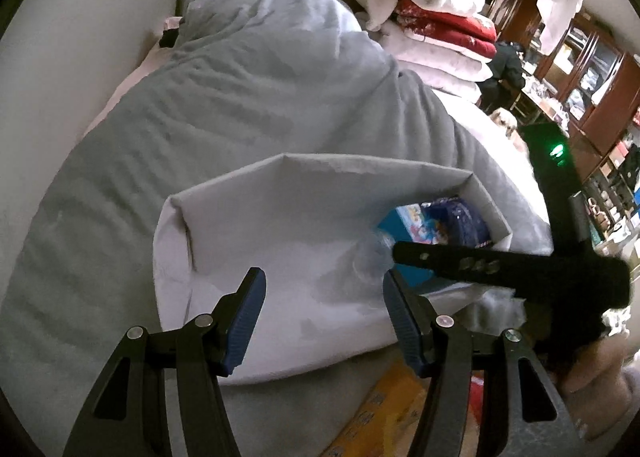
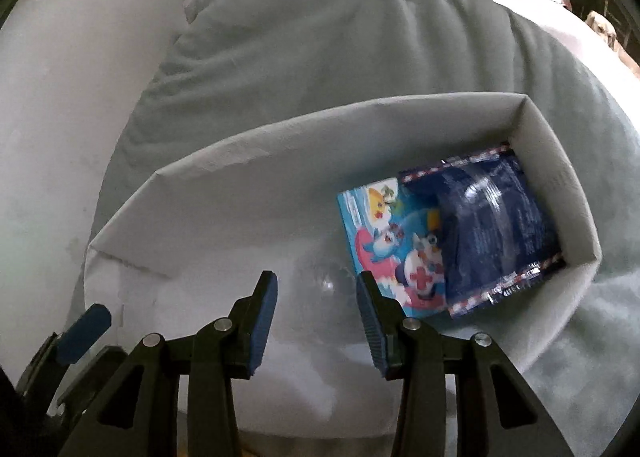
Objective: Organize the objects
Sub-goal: 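Drop the clear cup into the basket by opening the right gripper, then grasp the white round bun packet with the right gripper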
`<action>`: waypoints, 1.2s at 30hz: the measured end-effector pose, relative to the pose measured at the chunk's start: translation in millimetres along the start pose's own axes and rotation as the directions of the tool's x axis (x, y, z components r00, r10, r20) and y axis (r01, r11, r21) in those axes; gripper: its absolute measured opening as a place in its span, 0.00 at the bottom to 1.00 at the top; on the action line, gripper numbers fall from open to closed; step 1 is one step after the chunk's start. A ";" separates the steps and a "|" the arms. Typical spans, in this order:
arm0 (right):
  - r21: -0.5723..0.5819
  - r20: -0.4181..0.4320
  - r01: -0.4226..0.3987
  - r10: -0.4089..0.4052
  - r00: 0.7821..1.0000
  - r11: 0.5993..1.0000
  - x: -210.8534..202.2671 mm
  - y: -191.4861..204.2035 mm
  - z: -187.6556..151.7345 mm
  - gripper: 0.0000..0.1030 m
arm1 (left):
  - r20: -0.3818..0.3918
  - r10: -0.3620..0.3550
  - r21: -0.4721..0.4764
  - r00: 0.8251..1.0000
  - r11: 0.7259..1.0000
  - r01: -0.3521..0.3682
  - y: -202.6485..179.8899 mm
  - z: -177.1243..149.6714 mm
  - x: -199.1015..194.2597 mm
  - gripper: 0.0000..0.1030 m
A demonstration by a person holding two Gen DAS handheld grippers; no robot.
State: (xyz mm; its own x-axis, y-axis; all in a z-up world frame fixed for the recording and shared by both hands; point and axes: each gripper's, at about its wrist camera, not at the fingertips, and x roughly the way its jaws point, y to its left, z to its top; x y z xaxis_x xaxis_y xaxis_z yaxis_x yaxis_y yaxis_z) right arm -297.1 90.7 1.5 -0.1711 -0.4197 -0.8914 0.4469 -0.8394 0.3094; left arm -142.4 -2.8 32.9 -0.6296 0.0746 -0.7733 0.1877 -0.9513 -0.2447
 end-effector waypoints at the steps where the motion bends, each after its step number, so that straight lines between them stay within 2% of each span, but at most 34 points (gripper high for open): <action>1: 0.008 -0.015 -0.017 0.017 1.000 1.000 -1.5 -2.5 -1.3 0.39 | -0.003 0.000 -0.002 1.000 1.000 0.000 0.1 -1.4 0.6 0.58; 5: 0.055 -0.018 -0.107 0.108 0.994 0.993 -20.3 -13.4 -3.8 0.39 | 0.001 -0.011 -0.009 1.000 1.000 0.011 0.8 -11.7 -6.1 0.58; 11: -0.017 -0.009 -0.180 0.180 0.984 0.983 -67.1 -16.4 -35.2 0.39 | 0.052 -0.008 0.014 0.999 1.000 0.007 -3.4 -36.5 -33.7 0.58; 13: -0.046 -0.016 -0.190 0.190 0.982 0.981 -81.1 -16.1 -51.2 0.41 | 0.096 0.029 0.019 0.995 0.999 -0.031 -7.3 -46.3 -48.3 0.58; 16: -0.065 -0.048 -0.215 0.213 0.976 0.974 -92.3 -11.8 -73.4 0.52 | 0.151 0.056 0.052 0.987 0.997 -0.064 -17.7 -61.0 -69.2 0.58; 20: -0.044 -0.121 -0.243 0.237 0.964 0.969 -98.4 -2.0 -100.9 0.54 | 0.179 0.095 0.068 0.979 0.992 -0.108 -20.0 -74.3 -86.3 0.58; 23: -0.007 -0.177 -0.240 0.235 0.956 0.971 -96.4 6.9 -111.9 0.55 | 0.183 0.125 0.050 0.975 0.989 -0.136 -14.0 -82.1 -92.0 0.58; 29: 0.035 -0.235 -0.179 0.182 0.955 0.983 -79.1 18.4 -116.5 0.57 | 0.142 0.162 0.013 0.976 0.986 -0.166 -0.3 -97.2 -88.1 0.58; 30: 0.035 -0.242 -0.178 0.181 0.953 0.983 -77.4 18.9 -117.5 0.61 | 0.137 0.163 0.009 0.977 0.986 -0.166 1.2 -99.8 -88.0 0.58; 36: 0.014 -0.223 -0.161 0.160 0.961 0.987 -72.1 31.1 -121.6 0.66 | 0.140 0.155 0.003 0.978 0.988 -0.157 2.8 -109.6 -90.6 0.58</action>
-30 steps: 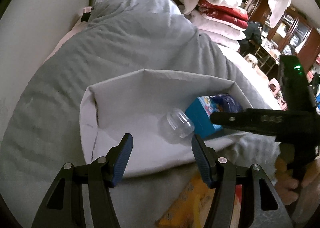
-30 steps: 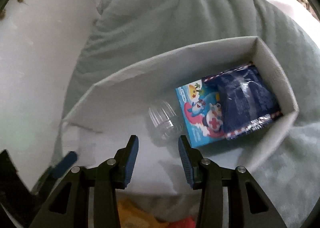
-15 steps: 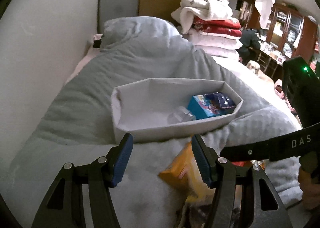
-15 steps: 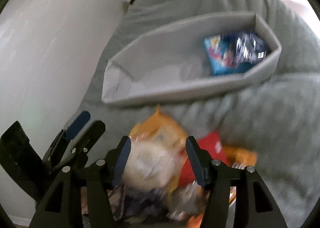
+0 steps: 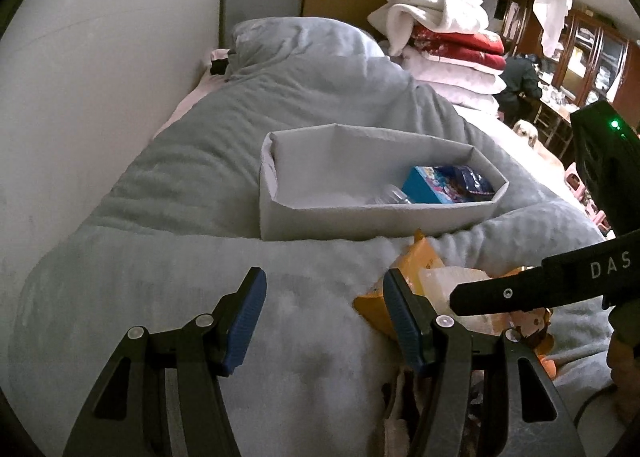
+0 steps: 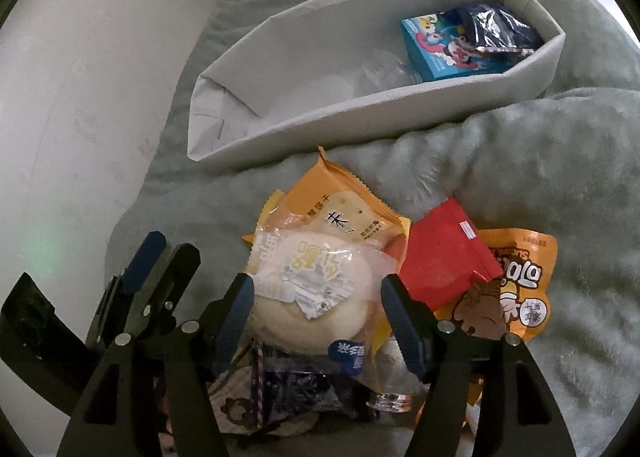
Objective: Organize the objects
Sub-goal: 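Grasp the white round bun packet with the right gripper, then drop the bun packet into the basket by opening the right gripper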
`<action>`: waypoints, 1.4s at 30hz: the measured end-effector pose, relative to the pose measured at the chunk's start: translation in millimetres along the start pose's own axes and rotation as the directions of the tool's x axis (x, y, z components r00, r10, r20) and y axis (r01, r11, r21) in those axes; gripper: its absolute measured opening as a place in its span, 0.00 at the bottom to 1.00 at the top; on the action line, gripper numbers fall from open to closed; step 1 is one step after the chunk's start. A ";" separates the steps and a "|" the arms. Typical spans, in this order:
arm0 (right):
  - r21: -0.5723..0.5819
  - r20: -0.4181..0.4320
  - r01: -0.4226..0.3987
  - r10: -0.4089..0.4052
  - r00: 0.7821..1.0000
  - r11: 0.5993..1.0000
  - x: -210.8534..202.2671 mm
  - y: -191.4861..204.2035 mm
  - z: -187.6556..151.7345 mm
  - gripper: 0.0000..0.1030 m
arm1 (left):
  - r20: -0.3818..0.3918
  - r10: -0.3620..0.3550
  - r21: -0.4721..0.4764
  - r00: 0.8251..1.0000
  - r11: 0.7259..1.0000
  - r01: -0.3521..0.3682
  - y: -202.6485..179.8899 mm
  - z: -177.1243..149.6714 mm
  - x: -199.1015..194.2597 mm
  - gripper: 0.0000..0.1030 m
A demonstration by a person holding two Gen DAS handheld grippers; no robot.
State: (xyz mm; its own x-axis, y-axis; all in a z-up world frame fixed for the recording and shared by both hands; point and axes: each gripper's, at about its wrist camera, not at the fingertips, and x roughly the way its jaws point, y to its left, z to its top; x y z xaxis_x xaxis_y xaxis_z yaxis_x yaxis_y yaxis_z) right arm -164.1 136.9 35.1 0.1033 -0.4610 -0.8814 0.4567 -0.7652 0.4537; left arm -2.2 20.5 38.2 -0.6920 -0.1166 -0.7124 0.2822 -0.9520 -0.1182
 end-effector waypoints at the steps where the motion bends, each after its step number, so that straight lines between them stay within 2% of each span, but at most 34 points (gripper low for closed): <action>1: -0.004 0.001 0.005 -0.005 1.000 1.000 3.9 1.3 1.9 0.67 | -0.002 -0.001 -0.001 1.000 1.000 0.001 0.3 -1.0 0.3 0.58; 3: -0.009 0.002 0.016 -0.016 1.000 1.000 6.9 5.5 2.5 0.72 | -0.008 -0.005 -0.006 1.000 1.000 0.005 1.6 -2.9 1.2 0.58; 10: -0.046 -0.029 0.054 -0.055 0.998 0.997 26.3 20.4 7.9 0.80 | -0.012 -0.016 -0.018 1.000 1.000 0.016 4.9 -4.2 2.8 0.58; 14: -0.082 -0.044 0.080 -0.084 0.996 0.993 35.5 24.9 9.3 0.81 | -0.014 -0.018 -0.018 1.000 1.000 0.017 4.9 -5.1 2.8 0.58; 17: -0.093 -0.024 0.076 -0.079 0.997 0.993 34.2 24.5 8.3 0.79 | -0.014 -0.019 -0.019 1.000 1.000 0.019 5.2 -5.6 2.7 0.58; 24: -0.084 0.035 0.021 -0.018 0.999 0.996 15.2 18.4 2.7 0.63 | -0.002 -0.028 -0.021 1.000 0.999 0.027 5.9 -4.9 1.7 0.58; 27: -0.089 0.082 0.003 0.004 0.997 0.996 -1.0 16.9 0.2 0.61 | 0.001 -0.031 -0.021 1.000 0.999 0.031 5.9 -4.9 1.7 0.58; 32: -0.123 0.179 0.054 -0.031 0.983 0.991 -23.1 31.3 7.8 0.61 | 0.010 -0.068 -0.005 0.998 0.998 0.068 2.2 3.1 -0.9 0.58; 37: -0.113 0.243 0.080 -0.050 0.969 0.990 -45.8 28.1 43.6 0.61 | 0.057 -0.138 0.027 0.989 0.990 0.137 -8.1 40.3 1.2 0.58; 39: -0.097 0.271 0.103 -0.073 0.960 0.990 -48.0 27.3 65.7 0.61 | 0.048 -0.163 0.049 0.985 0.986 0.161 -15.3 60.6 10.7 0.58; 42: -0.084 0.293 0.135 -0.105 0.950 0.987 -39.5 29.4 106.9 0.61 | 0.021 -0.163 0.042 0.986 0.986 0.162 -21.6 85.1 30.4 0.58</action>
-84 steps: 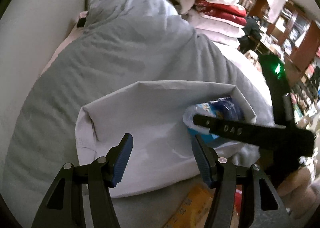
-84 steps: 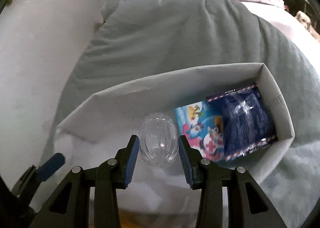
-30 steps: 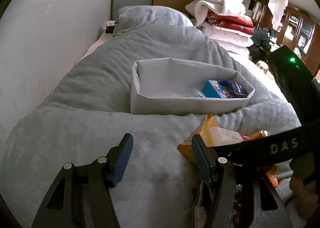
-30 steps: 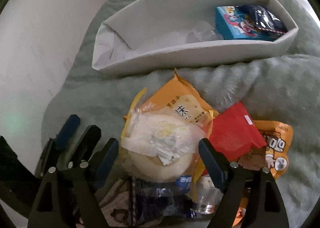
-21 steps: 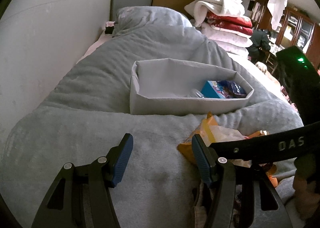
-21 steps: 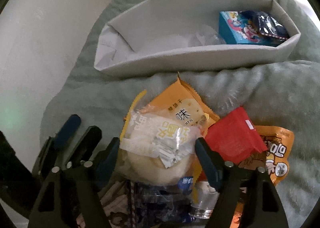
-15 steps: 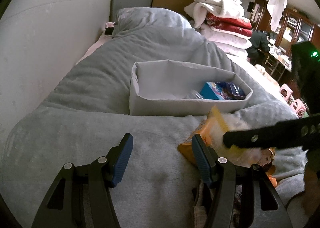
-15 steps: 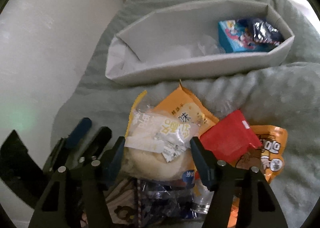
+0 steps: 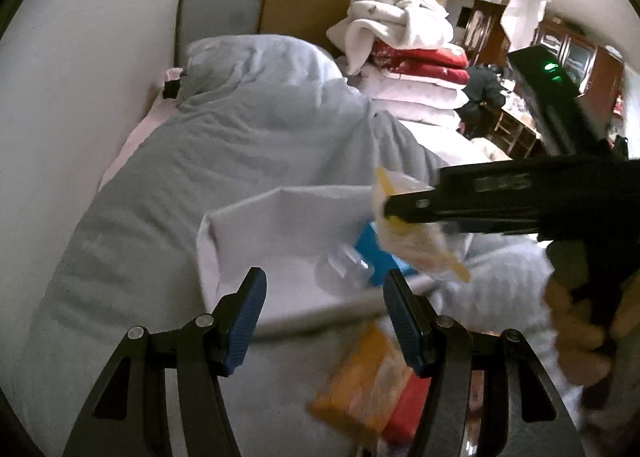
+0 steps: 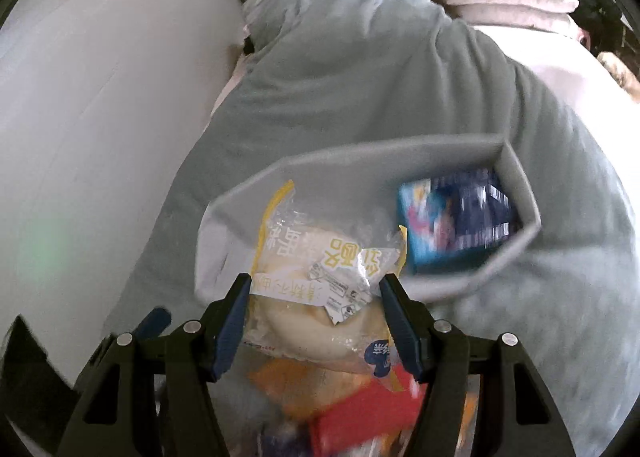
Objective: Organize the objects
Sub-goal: 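Drop the bun packet into the basket by opening the right gripper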
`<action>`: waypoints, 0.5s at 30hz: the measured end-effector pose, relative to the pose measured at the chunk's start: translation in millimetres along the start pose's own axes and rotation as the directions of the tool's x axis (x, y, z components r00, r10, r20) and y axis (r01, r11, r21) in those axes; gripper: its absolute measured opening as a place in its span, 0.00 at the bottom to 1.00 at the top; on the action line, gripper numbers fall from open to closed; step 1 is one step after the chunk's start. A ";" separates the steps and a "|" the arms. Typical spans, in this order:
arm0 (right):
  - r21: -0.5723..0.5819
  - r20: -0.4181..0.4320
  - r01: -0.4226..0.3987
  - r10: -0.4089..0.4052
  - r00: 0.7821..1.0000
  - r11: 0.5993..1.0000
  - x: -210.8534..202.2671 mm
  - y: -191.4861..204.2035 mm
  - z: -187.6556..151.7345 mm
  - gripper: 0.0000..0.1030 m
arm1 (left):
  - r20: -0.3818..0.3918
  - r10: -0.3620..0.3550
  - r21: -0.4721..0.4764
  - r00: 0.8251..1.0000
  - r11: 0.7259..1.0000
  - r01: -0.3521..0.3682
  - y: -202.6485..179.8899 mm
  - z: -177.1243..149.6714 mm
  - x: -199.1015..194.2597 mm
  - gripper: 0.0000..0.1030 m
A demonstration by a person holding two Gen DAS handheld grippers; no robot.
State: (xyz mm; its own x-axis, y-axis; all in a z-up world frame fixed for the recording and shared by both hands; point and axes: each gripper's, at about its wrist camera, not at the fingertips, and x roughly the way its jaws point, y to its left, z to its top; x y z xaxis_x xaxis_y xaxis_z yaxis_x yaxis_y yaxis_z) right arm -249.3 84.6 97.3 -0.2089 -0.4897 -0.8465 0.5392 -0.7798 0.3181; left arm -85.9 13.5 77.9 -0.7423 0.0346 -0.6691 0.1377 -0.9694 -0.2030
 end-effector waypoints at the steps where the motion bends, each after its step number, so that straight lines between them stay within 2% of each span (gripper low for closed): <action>1: 0.010 0.004 0.007 -0.007 1.000 1.000 8.8 -1.9 10.7 0.61 | -0.022 -0.013 -0.006 1.000 1.000 0.013 -0.5 8.5 10.3 0.58; 3: 0.045 0.005 -0.008 0.007 1.000 0.999 31.6 -7.0 26.5 0.63 | -0.060 -0.015 -0.015 0.998 1.000 0.014 -0.9 18.4 27.5 0.58; 8: 0.148 -0.133 -0.024 0.044 0.990 0.989 92.8 -23.6 43.4 0.63 | -0.090 -0.013 -0.010 0.996 1.000 0.012 -5.2 17.1 40.0 0.58; 12: 0.085 -0.116 0.018 -0.008 0.993 0.996 92.6 -21.7 42.4 0.63 | -0.083 -0.047 -0.053 0.995 0.998 0.043 -0.9 6.2 39.8 0.58; 15: 0.068 -0.090 -0.039 0.045 0.995 0.997 83.0 -17.5 43.1 0.63 | -0.089 -0.030 -0.066 0.996 0.998 0.024 4.4 -0.9 39.6 0.58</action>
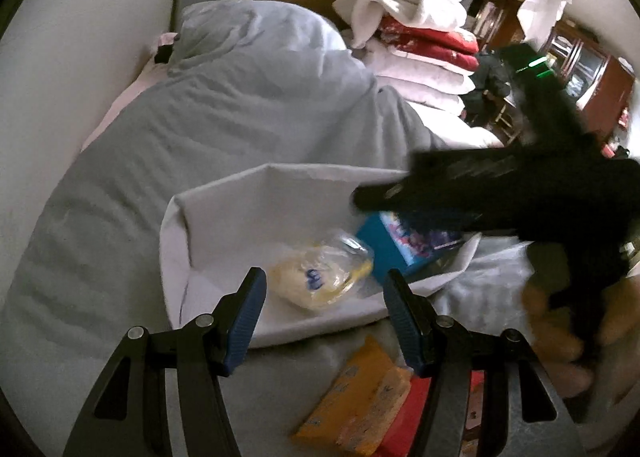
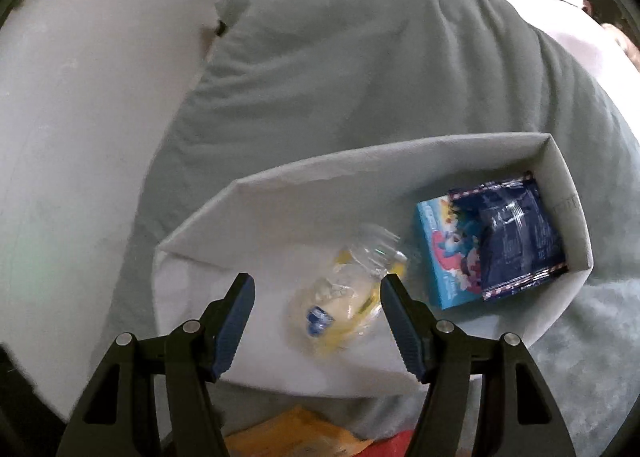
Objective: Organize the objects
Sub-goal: 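Drop the bun packet into the basket by opening the right gripper, then grasp the orange Dio snack stick with the right gripper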
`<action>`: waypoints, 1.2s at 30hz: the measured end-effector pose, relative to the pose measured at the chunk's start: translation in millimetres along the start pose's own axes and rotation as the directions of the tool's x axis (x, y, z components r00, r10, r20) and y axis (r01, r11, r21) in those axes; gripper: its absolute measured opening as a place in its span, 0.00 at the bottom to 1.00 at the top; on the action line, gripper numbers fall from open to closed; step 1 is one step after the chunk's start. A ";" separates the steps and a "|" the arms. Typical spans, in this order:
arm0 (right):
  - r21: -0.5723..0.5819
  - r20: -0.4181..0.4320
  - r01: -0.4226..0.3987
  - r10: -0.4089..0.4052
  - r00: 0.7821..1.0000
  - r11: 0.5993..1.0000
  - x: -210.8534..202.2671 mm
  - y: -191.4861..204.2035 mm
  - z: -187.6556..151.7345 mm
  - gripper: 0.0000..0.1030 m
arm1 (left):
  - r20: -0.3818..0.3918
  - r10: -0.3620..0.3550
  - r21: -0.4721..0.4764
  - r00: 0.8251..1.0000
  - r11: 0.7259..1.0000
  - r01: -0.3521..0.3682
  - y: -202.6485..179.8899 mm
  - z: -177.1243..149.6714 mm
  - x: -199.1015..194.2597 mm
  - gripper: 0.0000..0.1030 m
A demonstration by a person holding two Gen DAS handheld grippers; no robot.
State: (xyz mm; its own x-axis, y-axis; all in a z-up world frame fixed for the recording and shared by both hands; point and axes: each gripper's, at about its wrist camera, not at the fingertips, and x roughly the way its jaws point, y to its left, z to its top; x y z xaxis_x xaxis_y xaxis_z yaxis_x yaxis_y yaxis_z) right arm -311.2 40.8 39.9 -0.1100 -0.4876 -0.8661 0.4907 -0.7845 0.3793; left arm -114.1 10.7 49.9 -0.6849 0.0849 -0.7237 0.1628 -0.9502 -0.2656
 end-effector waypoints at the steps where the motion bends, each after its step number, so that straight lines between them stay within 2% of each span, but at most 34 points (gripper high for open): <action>1: -0.012 0.012 -0.013 0.013 1.000 1.000 -4.5 1.0 -1.0 0.63 | 0.000 0.010 -0.002 1.000 1.000 -0.010 2.1 -3.5 -0.7 0.58; 5: -0.087 0.057 -0.042 0.047 0.997 0.995 -36.6 7.4 -18.6 0.63 | 0.021 0.019 -0.013 1.000 1.000 -0.019 8.7 -23.5 -12.8 0.58; 11: -0.168 0.031 -0.052 0.058 0.998 0.984 -62.2 -0.5 -66.1 0.63 | 0.049 -0.003 -0.066 0.999 0.998 0.006 19.1 -65.7 -35.3 0.58; 16: -0.128 0.049 -0.055 0.062 0.997 0.990 -81.5 -39.1 -119.7 0.63 | 0.039 -0.039 -0.059 0.999 0.997 0.041 16.4 -84.0 -39.6 0.58; 20: -0.014 0.065 -0.092 0.093 0.994 0.996 -91.3 -83.0 -150.8 0.63 | -0.020 -0.047 -0.035 0.999 0.998 0.046 11.1 -81.1 -24.5 0.58; 22: 0.054 0.045 -0.108 0.105 0.993 0.993 -90.0 -106.7 -161.4 0.59 | -0.041 -0.032 -0.005 0.999 0.999 0.032 5.7 -81.4 -19.3 0.58; 24: 0.068 0.055 -0.139 0.136 0.989 0.988 -87.2 -117.8 -167.1 0.51 | -0.045 -0.025 0.019 0.999 0.999 0.026 0.7 -84.1 -18.8 0.58; 26: 0.036 0.075 -0.141 0.138 0.988 0.989 -93.2 -113.5 -171.4 0.51 | -0.051 -0.016 0.038 0.999 0.999 0.018 -1.4 -85.8 -17.2 0.59; 31: -0.033 0.013 -0.059 0.060 0.998 0.998 -82.3 -95.6 -171.5 0.53 | -0.056 -0.006 0.048 0.998 0.999 0.009 -2.6 -85.1 -15.3 0.59; 33: -0.061 -0.003 -0.071 0.071 0.998 0.996 -79.9 -89.3 -173.0 0.53 | -0.056 -0.006 0.048 0.998 0.999 0.008 -2.7 -85.4 -15.2 0.59; 36: -0.094 -0.082 -0.081 0.073 0.994 0.992 -65.9 -84.9 -174.6 0.53 | -0.056 -0.004 0.050 0.998 0.999 0.007 -2.7 -86.2 -15.9 0.59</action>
State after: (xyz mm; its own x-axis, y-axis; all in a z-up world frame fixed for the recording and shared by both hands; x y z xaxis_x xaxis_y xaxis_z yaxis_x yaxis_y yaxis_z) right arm -194.7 206.4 7.9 -0.0028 -0.5107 -0.8598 0.5773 -0.7029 0.4156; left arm -42.4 37.8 7.3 -0.6447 0.1057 -0.7571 0.1221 -0.9635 -0.2384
